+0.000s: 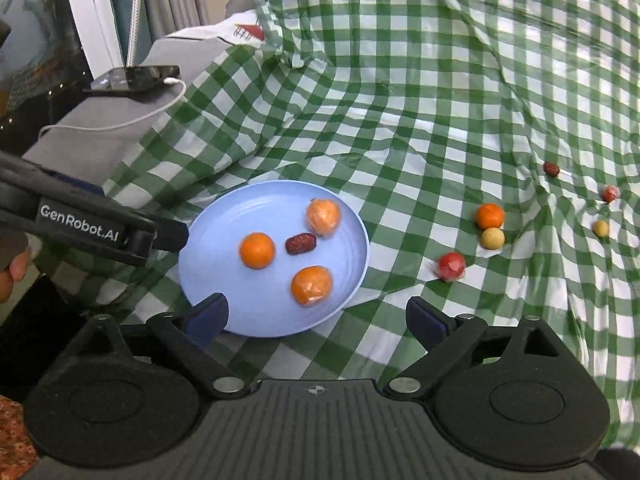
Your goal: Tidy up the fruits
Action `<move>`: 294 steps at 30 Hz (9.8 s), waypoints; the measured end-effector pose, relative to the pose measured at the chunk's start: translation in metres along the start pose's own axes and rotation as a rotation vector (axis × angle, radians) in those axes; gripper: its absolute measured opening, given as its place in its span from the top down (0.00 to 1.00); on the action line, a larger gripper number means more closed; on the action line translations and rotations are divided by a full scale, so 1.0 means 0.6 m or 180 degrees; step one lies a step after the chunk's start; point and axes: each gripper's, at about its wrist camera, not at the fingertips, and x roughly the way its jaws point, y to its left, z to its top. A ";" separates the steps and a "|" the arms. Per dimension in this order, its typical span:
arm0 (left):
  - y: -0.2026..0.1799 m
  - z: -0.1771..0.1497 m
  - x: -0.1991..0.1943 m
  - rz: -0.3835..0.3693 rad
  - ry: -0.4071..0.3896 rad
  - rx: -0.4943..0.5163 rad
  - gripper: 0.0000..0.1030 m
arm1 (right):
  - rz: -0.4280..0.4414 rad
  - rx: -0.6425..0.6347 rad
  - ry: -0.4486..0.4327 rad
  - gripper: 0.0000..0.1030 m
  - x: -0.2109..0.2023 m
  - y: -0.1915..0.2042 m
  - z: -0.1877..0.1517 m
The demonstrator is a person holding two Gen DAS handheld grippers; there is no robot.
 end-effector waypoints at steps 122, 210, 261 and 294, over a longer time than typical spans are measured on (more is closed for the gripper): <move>-0.213 0.204 0.142 -0.0543 0.0172 0.0309 0.67 | -0.0848 0.0613 -0.0849 0.74 -0.019 -0.402 0.028; -0.029 0.077 0.181 -0.0196 0.0302 -0.0003 0.67 | 0.0045 -0.0292 0.0265 0.74 0.160 -0.002 0.022; -0.007 -0.059 -0.117 -0.0090 -0.0327 -0.0289 0.00 | 0.0079 -0.0075 -0.0334 0.03 -0.115 0.031 -0.037; -0.143 0.038 -0.020 -0.0432 -0.0018 0.0055 0.00 | -0.0668 0.0861 -0.0344 0.03 -0.077 -0.182 -0.056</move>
